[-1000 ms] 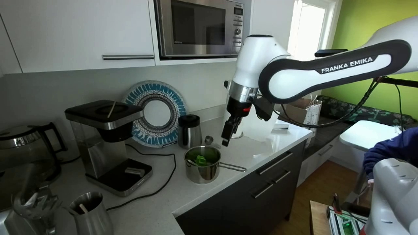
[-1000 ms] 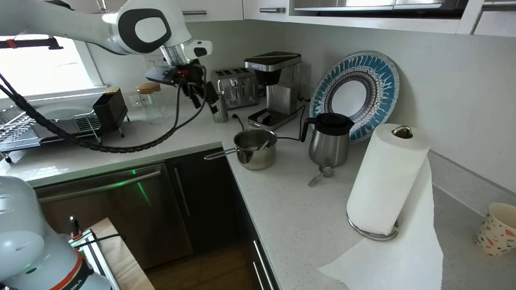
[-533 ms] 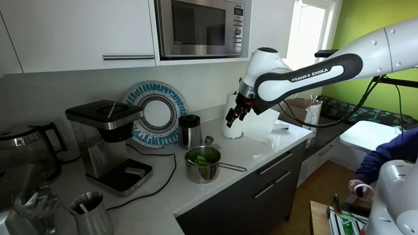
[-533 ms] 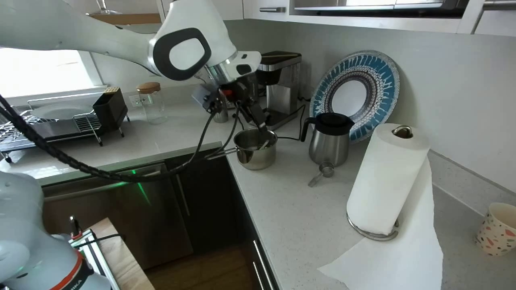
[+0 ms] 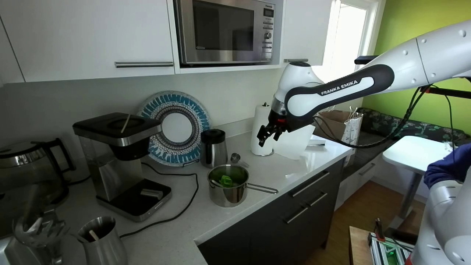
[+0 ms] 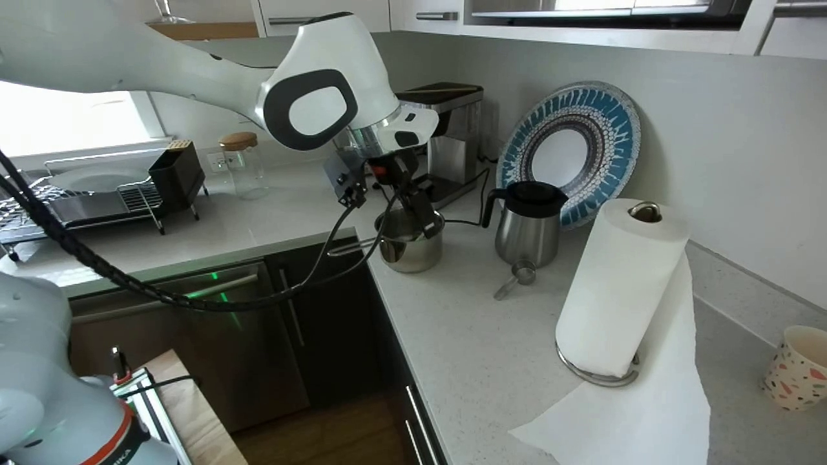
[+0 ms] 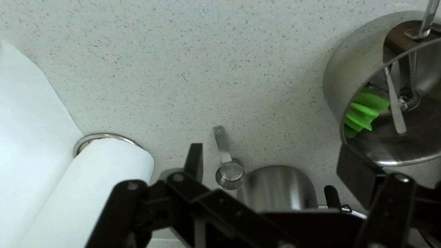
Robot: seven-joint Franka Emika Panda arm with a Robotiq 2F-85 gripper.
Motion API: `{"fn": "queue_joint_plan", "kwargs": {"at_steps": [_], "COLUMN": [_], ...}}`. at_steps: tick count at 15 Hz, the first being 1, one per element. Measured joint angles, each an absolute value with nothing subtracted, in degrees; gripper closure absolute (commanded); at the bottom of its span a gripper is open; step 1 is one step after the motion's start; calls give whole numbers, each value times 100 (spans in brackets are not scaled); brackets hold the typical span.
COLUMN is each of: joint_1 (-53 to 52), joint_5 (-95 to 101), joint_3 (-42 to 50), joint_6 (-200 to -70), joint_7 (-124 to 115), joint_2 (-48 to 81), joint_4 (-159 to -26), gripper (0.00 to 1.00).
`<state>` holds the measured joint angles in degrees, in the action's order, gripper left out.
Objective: Put the measuring spoon in the pot
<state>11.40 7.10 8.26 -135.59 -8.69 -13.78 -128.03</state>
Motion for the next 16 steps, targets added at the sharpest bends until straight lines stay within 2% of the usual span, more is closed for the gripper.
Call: {"fn": "queue_joint_plan", "kwargs": {"at_steps": [4, 8, 16], "joint_1": [1144, 1253, 1741], "joint_5": [28, -1069, -1711], "joint_3": [1254, 1684, 1439], "joint_6": [-14101, -14523, -14492], "joint_7": [-74, 949, 912], "joint_2": [-903, 253, 2505], "joint_4": [-12527, -11816, -10136], "gripper": [0, 0, 0]}}
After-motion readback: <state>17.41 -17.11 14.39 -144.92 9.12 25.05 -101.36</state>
